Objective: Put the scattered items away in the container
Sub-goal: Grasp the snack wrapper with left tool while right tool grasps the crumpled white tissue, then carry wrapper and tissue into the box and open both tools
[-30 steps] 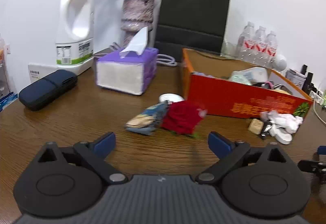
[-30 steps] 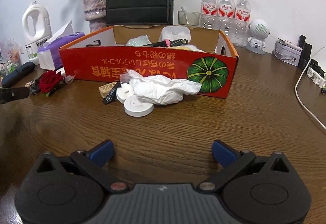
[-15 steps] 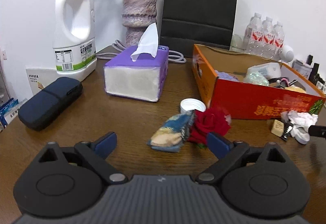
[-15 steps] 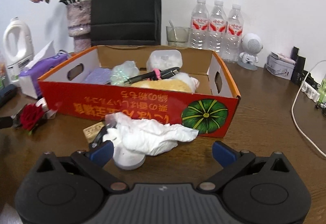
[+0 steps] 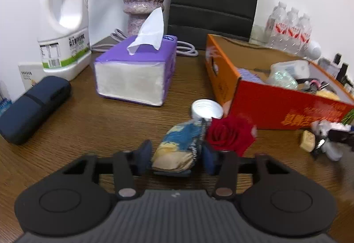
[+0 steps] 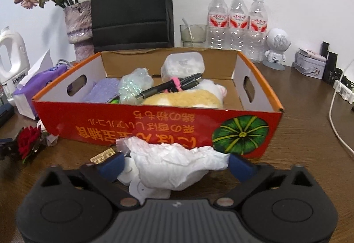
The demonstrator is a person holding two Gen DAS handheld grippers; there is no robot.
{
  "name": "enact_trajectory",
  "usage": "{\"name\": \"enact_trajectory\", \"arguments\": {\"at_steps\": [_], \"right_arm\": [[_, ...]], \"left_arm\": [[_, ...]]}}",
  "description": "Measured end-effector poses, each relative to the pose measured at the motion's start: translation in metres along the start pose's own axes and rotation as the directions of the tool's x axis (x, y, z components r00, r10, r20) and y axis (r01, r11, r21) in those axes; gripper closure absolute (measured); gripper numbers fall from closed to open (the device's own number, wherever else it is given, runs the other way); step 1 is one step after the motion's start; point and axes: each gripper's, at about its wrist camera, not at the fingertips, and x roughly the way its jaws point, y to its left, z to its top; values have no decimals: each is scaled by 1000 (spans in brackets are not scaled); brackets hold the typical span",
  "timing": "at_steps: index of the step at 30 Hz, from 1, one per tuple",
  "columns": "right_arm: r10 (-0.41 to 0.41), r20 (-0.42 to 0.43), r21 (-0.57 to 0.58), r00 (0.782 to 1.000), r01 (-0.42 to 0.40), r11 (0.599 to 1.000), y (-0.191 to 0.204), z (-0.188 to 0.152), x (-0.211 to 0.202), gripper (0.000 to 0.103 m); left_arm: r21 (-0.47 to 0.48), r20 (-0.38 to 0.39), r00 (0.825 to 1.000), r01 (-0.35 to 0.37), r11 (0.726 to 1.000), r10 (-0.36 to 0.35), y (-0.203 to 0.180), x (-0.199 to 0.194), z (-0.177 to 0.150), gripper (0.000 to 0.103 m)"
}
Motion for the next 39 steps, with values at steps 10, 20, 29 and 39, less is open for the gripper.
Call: {"name": "enact_trajectory", "arguments": {"at_steps": [10, 20, 29, 39], "right_arm": [[67, 27, -16, 997, -67, 998, 1, -8, -19, 68], [100, 49, -36, 994, -98, 995, -7, -33, -58, 69], [109, 122, -52, 987, -103, 993, -18, -28, -92, 69], [107, 255, -125, 961, -77, 989, -25, 33, -109, 68]], "left_arm": [[-70, 53, 998, 26, 997, -22, 7, -15, -7, 90], [-105, 119, 992, 52, 993, -39, 8, -48, -23, 92], [-57, 213, 967, 155, 986, -140, -16, -85, 0, 92], [61, 246, 929, 272, 960, -279, -74, -89, 41, 92]]}}
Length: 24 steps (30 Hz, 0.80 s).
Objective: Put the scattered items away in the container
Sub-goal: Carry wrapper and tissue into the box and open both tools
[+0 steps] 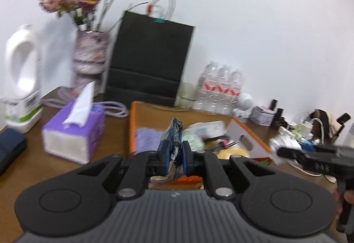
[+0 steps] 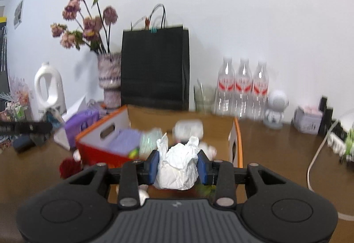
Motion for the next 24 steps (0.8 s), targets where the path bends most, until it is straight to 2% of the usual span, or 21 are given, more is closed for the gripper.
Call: {"name": "enact_trajectory", "arguments": {"at_steps": [4, 9, 14, 18, 22, 24], "right_arm": [[-19, 20, -13, 1000, 19, 1000, -5, 26, 20, 68], [-56, -22, -21, 998, 55, 998, -14, 47, 59, 68], [-112, -126, -33, 986, 108, 994, -19, 46, 113, 68], [-135, -174, -17, 975, 134, 991, -27, 34, 140, 68], [-126, -210, 23, 969, 134, 991, -35, 22, 153, 68], [-112, -224, 39, 968, 124, 992, -38, 19, 157, 62]], "left_arm": [[19, 1, 1000, 24, 1000, -24, -18, 24, 18, 91], [98, 28, 999, -36, 995, 33, -41, 61, 36, 91], [87, -76, 994, -77, 993, 84, -45, 120, 34, 91], [57, -142, 984, -98, 994, 105, -40, 147, 19, 91], [88, -166, 973, -145, 986, 158, -37, 164, 8, 91], [110, -173, 968, -166, 980, 184, -36, 171, 4, 89]]}}
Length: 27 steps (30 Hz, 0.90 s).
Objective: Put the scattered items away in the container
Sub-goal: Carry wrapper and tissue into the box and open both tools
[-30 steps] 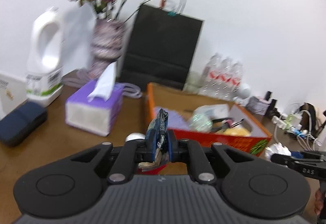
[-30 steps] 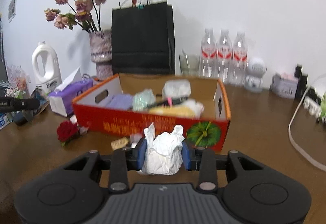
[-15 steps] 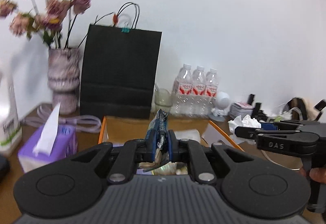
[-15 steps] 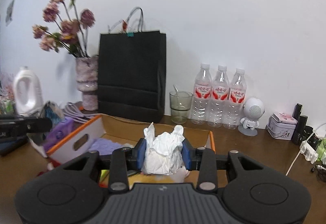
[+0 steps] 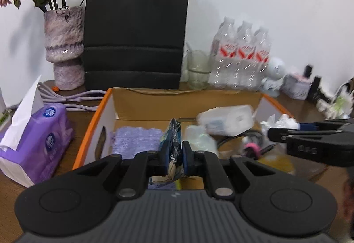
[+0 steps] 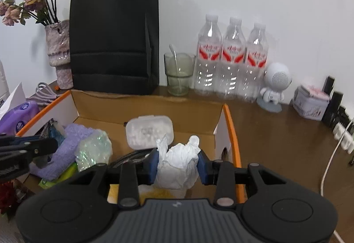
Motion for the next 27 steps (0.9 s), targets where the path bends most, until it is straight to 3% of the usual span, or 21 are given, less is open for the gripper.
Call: {"name": "enact_trajectory", "arguments": {"at_steps": [1, 2, 3, 4, 5, 6, 10, 18, 27], "right_arm": [[8, -6, 9, 1000, -8, 1000, -1, -1, 2, 59], [14, -9, 20, 1000, -13, 1000, -3, -2, 3, 56], [23, -14, 35, 1000, -23, 999, -5, -2, 4, 44], [35, -21, 50, 999, -34, 998, -7, -2, 5, 23], [52, -28, 66, 998, -51, 997, -9, -2, 5, 11], [66, -30, 76, 997, -64, 995, -10, -2, 4, 0], [66, -35, 73, 997, -63, 995, -10, -1, 0, 0], [91, 2, 58, 996, -91, 994, -5, -3, -25, 0], [148, 107, -4, 983, -148, 989, -1, -25, -93, 0]], "left_arm": [[-1, -12, 1000, 0, 1000, 0, 0, 4, -1, 88], [-7, -25, 1000, 1, 1000, -1, 1, 7, -1, 78], [-14, -35, 999, -1, 1000, 1, 1, 9, -2, 55], [-21, -41, 999, -11, 1000, 10, 2, 10, -3, 42], [-24, -39, 999, -24, 999, 23, 1, 10, -3, 17], [-26, -34, 999, -38, 999, 38, 1, 10, -3, 6], [-21, -33, 999, -31, 999, 30, 1, 8, -4, 0], [-45, 1, 1000, -12, 999, 12, 5, -14, 1, 0], [-5, 95, 995, 42, 999, -41, 24, -82, -13, 0]]}}
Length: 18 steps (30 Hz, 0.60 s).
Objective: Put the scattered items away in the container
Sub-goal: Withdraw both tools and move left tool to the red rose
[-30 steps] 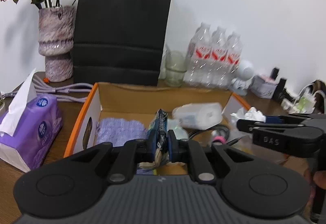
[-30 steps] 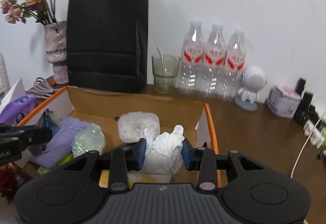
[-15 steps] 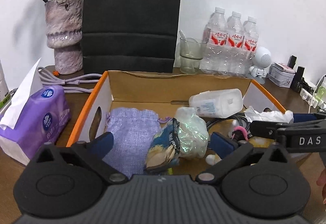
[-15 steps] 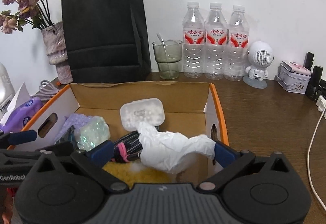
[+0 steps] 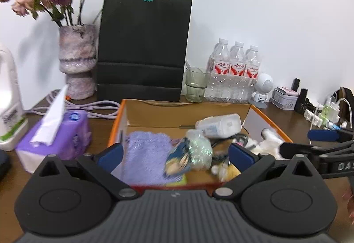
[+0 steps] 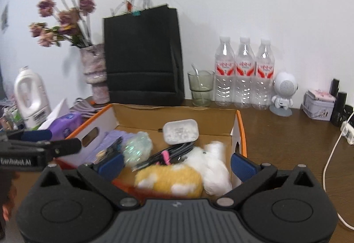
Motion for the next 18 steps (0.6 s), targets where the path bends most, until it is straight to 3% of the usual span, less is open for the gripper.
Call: {"name": "enact_trajectory", "arguments": {"at_steps": [7, 13, 18], "right_arm": [[16, -41, -87, 999, -19, 996, 18, -56, -33, 0], [6, -135, -68, 991, -16, 998, 27, -100, -25, 0], [-20, -184, -71, 983, 7, 997, 34, -111, -10, 0]], "left_arm": [[-25, -35, 999, -20, 999, 20, 35, -40, -46, 0], [-20, -97, 993, -73, 997, 71, 51, -46, -85, 0], [-34, -112, 991, -81, 996, 76, 56, -37, -92, 0]]}}
